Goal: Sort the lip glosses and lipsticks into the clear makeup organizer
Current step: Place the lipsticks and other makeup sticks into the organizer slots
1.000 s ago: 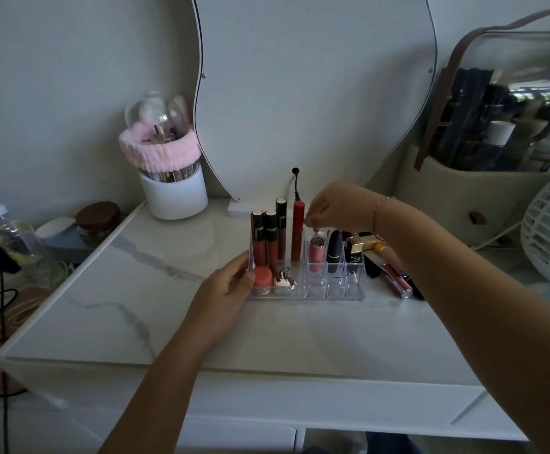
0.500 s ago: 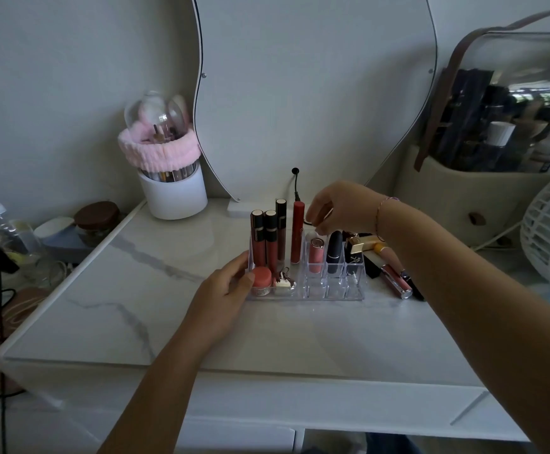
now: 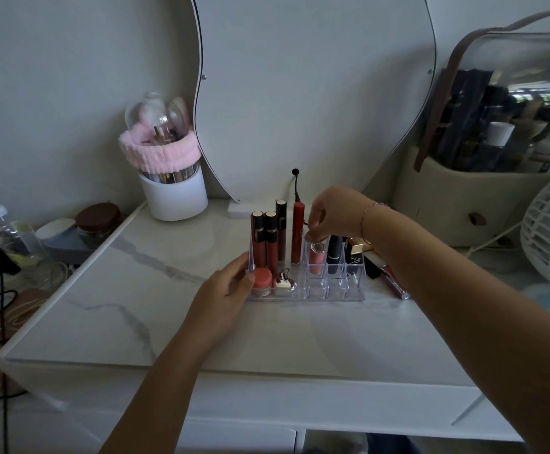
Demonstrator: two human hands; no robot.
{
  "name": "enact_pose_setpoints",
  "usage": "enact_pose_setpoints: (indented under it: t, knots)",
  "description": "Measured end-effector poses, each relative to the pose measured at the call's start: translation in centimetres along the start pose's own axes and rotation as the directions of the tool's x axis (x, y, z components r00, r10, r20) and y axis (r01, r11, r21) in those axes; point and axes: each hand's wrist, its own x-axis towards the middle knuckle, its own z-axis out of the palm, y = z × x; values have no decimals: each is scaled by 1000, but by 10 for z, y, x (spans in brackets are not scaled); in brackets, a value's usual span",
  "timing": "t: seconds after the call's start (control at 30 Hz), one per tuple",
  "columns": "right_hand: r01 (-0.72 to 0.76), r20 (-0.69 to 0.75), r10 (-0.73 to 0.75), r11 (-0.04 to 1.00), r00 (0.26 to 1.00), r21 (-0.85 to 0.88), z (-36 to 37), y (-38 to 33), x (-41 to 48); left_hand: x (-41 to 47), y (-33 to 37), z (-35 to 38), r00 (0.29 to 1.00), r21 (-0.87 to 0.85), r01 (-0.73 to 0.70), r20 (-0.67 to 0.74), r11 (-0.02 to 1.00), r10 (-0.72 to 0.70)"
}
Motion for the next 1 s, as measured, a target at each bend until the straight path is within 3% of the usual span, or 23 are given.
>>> enact_pose_setpoints:
  t: [0.33, 0.63, 0.8, 1.0]
  knots:
    - [28, -42, -27, 999, 999, 30, -2, 4, 0, 0, 1, 0, 1000, 7, 7, 4, 1000, -7]
    - [143, -320, -86, 977, 943, 158, -52, 9, -41, 1, -6, 1, 1000, 6, 17, 13, 1000, -17]
    - [193, -206, -160, 970, 965, 151, -44, -8, -65, 0, -3, -1, 1000, 23, 1, 7, 1000, -1]
    - [157, -179, -146, 986, 973, 51, -12, -13, -59, 0, -5, 1, 1000, -1, 10, 11, 1000, -10]
